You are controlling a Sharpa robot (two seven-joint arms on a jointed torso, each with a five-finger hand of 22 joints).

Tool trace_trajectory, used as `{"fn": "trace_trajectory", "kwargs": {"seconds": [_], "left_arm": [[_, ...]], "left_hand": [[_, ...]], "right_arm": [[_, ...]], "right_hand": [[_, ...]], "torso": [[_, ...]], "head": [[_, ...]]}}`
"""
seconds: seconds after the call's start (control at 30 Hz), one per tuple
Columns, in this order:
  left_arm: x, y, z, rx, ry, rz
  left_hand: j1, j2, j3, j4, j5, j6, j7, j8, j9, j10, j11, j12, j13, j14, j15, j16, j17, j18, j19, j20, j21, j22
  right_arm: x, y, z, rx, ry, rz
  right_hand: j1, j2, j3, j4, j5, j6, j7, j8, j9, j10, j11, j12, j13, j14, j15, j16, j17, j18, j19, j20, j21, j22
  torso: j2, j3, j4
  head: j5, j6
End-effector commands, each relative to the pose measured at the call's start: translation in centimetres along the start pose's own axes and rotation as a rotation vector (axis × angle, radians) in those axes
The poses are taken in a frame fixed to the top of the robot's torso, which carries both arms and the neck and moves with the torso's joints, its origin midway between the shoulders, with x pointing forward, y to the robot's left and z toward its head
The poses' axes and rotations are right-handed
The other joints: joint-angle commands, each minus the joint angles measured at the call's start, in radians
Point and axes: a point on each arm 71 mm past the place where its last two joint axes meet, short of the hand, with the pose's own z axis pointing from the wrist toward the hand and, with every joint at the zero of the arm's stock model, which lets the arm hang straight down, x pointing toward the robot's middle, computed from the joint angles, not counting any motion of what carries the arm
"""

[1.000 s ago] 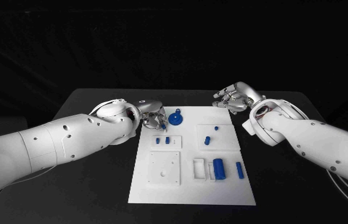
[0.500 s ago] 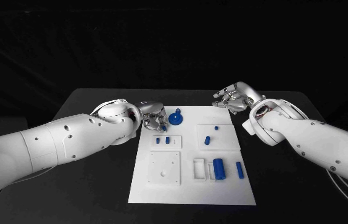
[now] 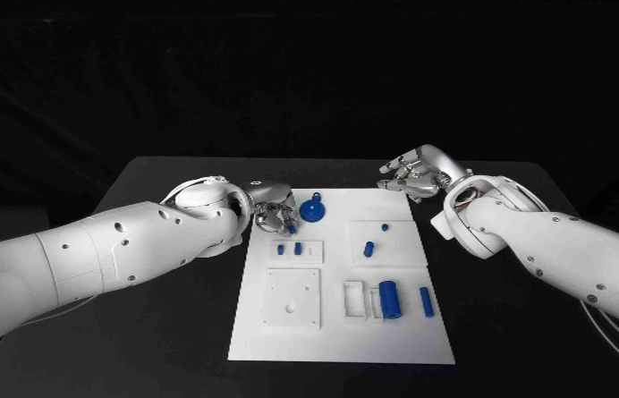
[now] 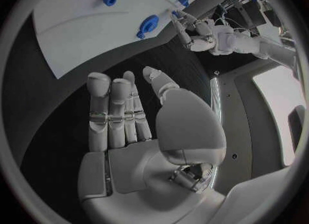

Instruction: Assemble the parts on the task board

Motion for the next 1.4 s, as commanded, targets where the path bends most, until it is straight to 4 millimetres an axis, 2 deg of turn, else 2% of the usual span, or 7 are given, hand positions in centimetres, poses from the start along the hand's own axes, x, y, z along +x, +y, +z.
{"fn": "trace_trajectory", "kwargs": {"seconds": [0.03, 1.1, 1.4], "left_arm": [[0.2, -0.2, 0.1, 0.005, 0.020, 0.005], [1.3, -0.4, 0.7, -0.009, 0.060, 0.010], [1.4, -0.1, 0.6, -0.024, 0.072, 0.011]], "left_hand": [[0.002, 0.013, -0.002, -0.002, -0.006, 0.002, 0.006, 0.006, 0.001, -0.002, 0.000, 0.000, 0.001, 0.001, 0.003, -0.002, -0.001, 0.012, -0.006, 0.002, 0.005, 0.021], [0.003, 0.018, -0.006, 0.001, -0.015, -0.001, 0.006, 0.006, 0.001, -0.005, 0.001, 0.000, 0.001, -0.001, 0.004, 0.001, -0.001, 0.012, -0.006, 0.002, 0.006, 0.021], [0.003, 0.015, -0.008, 0.000, -0.018, -0.009, 0.008, 0.005, 0.000, -0.011, 0.003, 0.000, 0.001, -0.007, 0.006, 0.001, -0.002, 0.012, -0.010, 0.004, 0.005, 0.021]], "right_arm": [[0.1, 0.1, 0.0, -0.009, 0.005, -0.004], [0.0, 0.1, 0.0, -0.008, 0.007, -0.005], [0.0, 0.0, 0.0, -0.006, 0.010, -0.006]], "right_hand": [[-0.005, -0.001, -0.001, 0.003, 0.003, 0.000, 0.008, -0.005, -0.001, 0.006, 0.001, -0.004, -0.001, -0.005, -0.001, 0.001, -0.001, 0.019, 0.042, -0.007, -0.006, 0.056], [-0.005, -0.001, -0.002, 0.002, 0.003, 0.000, 0.008, -0.005, -0.001, 0.010, 0.001, -0.008, -0.004, -0.006, -0.001, 0.002, -0.002, 0.019, 0.042, -0.007, -0.005, 0.057], [-0.005, -0.001, -0.002, 0.002, 0.003, 0.000, 0.008, -0.005, -0.001, 0.010, 0.001, -0.008, -0.004, -0.006, -0.001, 0.002, -0.002, 0.019, 0.042, -0.007, -0.005, 0.057]], "torso": [[0.000, -0.0001, 0.0000], [0.000, 0.0001, -0.0002], [-0.001, -0.0011, 0.0006]], "head": [[0.000, 0.000], [-0.005, -0.005], [-0.005, -0.005]]}}
